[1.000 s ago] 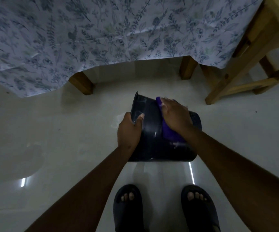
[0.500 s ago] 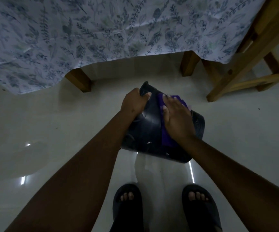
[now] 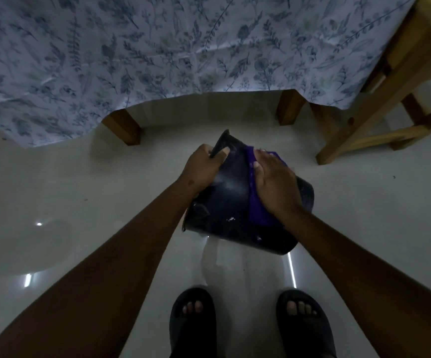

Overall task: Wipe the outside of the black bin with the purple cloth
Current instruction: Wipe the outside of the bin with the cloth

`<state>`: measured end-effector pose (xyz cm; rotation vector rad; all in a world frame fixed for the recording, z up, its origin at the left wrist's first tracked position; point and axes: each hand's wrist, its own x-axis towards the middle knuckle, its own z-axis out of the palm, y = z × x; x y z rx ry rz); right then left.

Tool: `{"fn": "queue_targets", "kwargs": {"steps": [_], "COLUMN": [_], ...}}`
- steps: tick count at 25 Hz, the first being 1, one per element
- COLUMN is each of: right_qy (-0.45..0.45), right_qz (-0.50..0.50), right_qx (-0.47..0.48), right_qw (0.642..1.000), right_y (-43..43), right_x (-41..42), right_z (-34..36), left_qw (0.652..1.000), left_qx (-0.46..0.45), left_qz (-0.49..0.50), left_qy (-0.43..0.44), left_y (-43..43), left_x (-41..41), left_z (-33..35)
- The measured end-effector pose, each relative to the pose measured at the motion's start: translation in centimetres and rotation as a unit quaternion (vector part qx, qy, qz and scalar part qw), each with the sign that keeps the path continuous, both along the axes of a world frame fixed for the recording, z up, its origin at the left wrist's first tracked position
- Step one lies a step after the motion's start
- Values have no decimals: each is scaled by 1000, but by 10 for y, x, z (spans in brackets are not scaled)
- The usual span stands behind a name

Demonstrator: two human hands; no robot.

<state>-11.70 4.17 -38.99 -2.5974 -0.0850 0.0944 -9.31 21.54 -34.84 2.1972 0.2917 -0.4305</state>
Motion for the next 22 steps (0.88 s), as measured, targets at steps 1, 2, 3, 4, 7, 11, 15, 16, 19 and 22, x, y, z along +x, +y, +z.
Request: {"fn": "queue_targets", "kwargs": {"steps": [1, 2, 3, 4, 7, 11, 15, 16, 19, 22], "right_qy": [15, 31, 47, 59, -25, -55, 58, 74, 22, -43], "right_qz": [4, 7, 10, 20, 119, 197, 36, 23, 64, 150], "right_qx": [14, 29, 45, 45, -55, -74, 33, 50, 1, -102], "right_qw": [1000, 999, 998, 997, 991, 976, 997, 996, 998, 983], "right_y": [-3, -6, -5, -1, 17, 16, 0, -8, -9, 12], "right_x": [7, 13, 13, 5, -59, -82, -2, 4, -38, -92], "right_z": [0, 0, 1, 1, -3, -9, -11, -13, -13, -15], "left_qw": [1000, 1000, 998, 996, 991, 991, 991, 992, 991, 987], "left_qx": [0, 16, 38, 60, 98, 126, 119, 119, 135, 158], "left_qz": [-4, -15, -12, 12, 44, -14, -5, -4, -20, -42], "left_qy": [-9, -20, -42, -67, -80, -53, -56, -47, -13, -9], "left_y": [3, 7, 10, 12, 11, 9, 10, 9, 4, -3], "left_x": [-15, -30, -42, -49, -39, -16, -5, -2, 15, 31], "left_z": [2, 1, -3, -5, -8, -12, -14, -12, -15, -14]}}
